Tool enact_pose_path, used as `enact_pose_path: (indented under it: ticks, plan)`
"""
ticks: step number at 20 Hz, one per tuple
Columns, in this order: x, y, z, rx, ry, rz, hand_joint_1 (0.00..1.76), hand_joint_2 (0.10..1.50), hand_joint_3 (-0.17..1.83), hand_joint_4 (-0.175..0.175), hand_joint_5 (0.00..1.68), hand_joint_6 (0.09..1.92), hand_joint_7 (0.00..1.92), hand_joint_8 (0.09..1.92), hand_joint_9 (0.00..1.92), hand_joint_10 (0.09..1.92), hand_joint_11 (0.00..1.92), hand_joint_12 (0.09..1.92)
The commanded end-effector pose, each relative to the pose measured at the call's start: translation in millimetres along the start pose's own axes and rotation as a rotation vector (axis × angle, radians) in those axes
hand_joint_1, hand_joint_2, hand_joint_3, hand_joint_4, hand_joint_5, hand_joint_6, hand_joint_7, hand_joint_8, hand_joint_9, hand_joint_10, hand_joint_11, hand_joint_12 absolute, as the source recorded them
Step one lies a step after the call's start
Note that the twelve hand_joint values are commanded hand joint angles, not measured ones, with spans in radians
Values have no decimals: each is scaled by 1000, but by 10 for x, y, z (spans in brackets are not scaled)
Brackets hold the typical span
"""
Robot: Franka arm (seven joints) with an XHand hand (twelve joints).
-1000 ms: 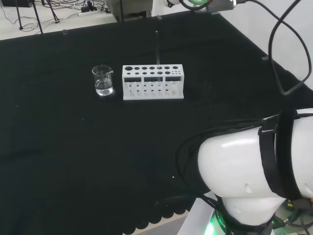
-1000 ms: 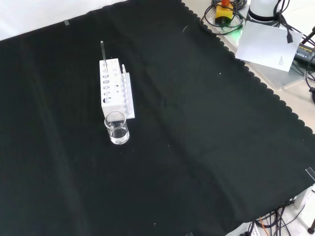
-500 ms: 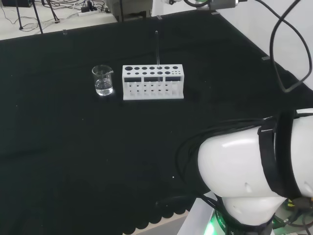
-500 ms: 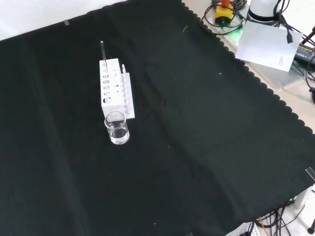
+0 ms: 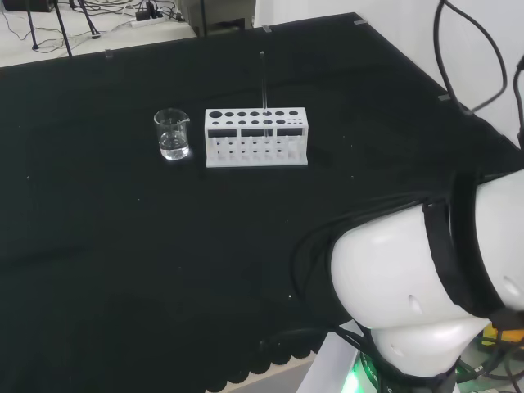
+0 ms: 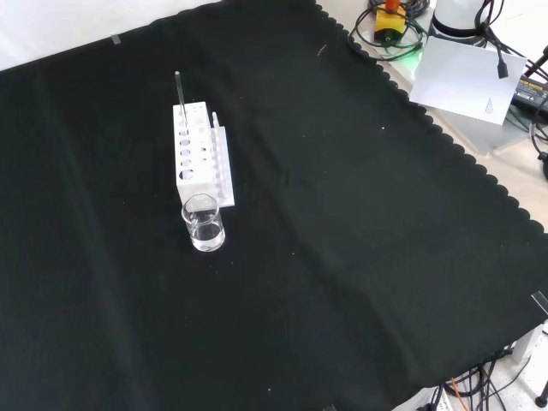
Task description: Take the glass rod from the white test tube rack.
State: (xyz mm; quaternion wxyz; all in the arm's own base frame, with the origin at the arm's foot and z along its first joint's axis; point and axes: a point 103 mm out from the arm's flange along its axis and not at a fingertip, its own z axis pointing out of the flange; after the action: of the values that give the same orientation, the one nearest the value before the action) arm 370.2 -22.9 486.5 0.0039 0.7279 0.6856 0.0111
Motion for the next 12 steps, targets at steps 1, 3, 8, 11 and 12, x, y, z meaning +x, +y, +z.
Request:
enact_pose_path:
  ticks: [1,3,8,11,12]
  plan:
    - [-181,532,226,3,15,-36,777,728,670,-118,299,87,397,837,570,804,246,1409]
    - [-241,617,390,-14,35,-60,775,729,670,-118,304,87,415,832,609,787,274,1399]
    - [-269,893,576,1,44,-86,774,727,671,-126,341,87,466,830,731,758,386,1361]
    - [-284,1027,732,25,45,-91,775,727,674,-129,359,87,506,831,801,747,441,1340]
    - [-287,1055,776,30,44,-91,775,727,675,-130,363,87,517,833,815,746,452,1337]
